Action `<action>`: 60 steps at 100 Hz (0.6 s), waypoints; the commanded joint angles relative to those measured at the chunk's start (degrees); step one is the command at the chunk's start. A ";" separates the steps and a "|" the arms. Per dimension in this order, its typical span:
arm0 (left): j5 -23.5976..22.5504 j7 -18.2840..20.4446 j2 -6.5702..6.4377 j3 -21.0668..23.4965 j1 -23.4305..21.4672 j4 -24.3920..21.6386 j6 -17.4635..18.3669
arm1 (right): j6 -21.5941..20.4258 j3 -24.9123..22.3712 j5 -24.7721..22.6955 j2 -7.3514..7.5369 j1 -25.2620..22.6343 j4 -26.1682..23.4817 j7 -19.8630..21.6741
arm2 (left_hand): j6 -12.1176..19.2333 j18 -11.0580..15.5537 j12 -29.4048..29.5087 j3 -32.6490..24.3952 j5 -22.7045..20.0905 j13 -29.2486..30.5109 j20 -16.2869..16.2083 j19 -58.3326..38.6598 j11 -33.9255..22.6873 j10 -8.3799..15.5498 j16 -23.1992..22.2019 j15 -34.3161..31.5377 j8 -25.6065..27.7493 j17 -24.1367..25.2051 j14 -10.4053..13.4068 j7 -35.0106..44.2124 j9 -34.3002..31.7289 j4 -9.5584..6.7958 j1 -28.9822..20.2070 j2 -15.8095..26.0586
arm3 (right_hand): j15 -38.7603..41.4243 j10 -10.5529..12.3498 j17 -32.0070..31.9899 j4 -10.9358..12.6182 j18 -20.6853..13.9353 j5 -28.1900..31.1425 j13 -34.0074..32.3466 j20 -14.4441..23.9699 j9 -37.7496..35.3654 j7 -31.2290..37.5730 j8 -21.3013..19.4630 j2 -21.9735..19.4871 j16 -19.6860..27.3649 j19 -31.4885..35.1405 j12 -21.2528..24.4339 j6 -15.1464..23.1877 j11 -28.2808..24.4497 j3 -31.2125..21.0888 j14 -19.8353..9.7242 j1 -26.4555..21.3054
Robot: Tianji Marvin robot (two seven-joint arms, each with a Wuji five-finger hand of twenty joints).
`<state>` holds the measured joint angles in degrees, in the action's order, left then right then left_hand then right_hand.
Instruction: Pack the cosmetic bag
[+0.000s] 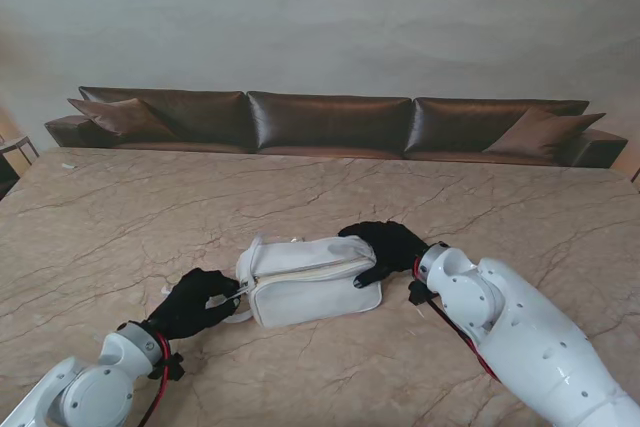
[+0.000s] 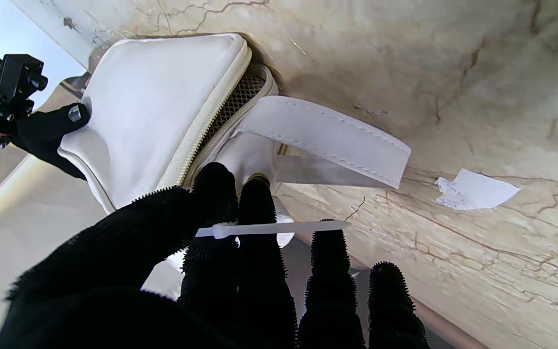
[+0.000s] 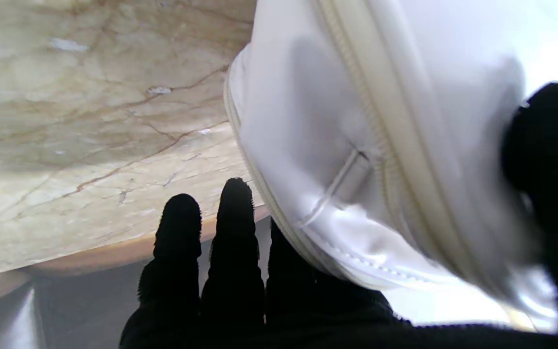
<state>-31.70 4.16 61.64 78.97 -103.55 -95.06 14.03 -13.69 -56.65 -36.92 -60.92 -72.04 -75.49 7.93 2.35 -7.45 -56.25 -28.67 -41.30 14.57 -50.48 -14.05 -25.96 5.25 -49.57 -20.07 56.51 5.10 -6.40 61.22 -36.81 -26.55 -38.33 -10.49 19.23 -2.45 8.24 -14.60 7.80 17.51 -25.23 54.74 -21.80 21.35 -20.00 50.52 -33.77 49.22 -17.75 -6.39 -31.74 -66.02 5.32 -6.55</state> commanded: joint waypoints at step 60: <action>-0.91 -3.63 0.95 -3.93 0.48 -0.14 -0.27 | 1.48 14.88 0.41 -1.69 11.77 -2.07 1.89 | 5.67 1.47 -5.79 -5.65 -0.87 4.26 -9.95 -3.51 -3.35 3.63 -3.26 -6.52 2.05 1.55 -0.81 7.23 -5.47 -0.85 -2.86 2.84 | -8.94 -6.82 -6.56 0.90 -2.30 -8.23 9.66 -8.75 11.76 -20.88 -9.97 0.40 9.55 -12.44 5.16 -8.19 9.61 -3.57 2.24 6.84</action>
<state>-32.73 0.69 61.99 75.81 -102.85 -94.91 13.84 -11.61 -42.86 -36.66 -61.34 -61.59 -76.90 9.24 1.26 -7.26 -60.72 -28.93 -41.53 18.05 -58.66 -16.92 -28.30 5.17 -51.72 -25.46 57.14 5.76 -6.98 62.63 -40.61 -25.59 -39.27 -10.96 10.97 -8.92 1.78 -14.17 6.33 8.98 -15.59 46.35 -11.34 0.37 -28.55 50.18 -24.64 37.42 -11.56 -14.46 -20.23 -68.21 6.92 -3.05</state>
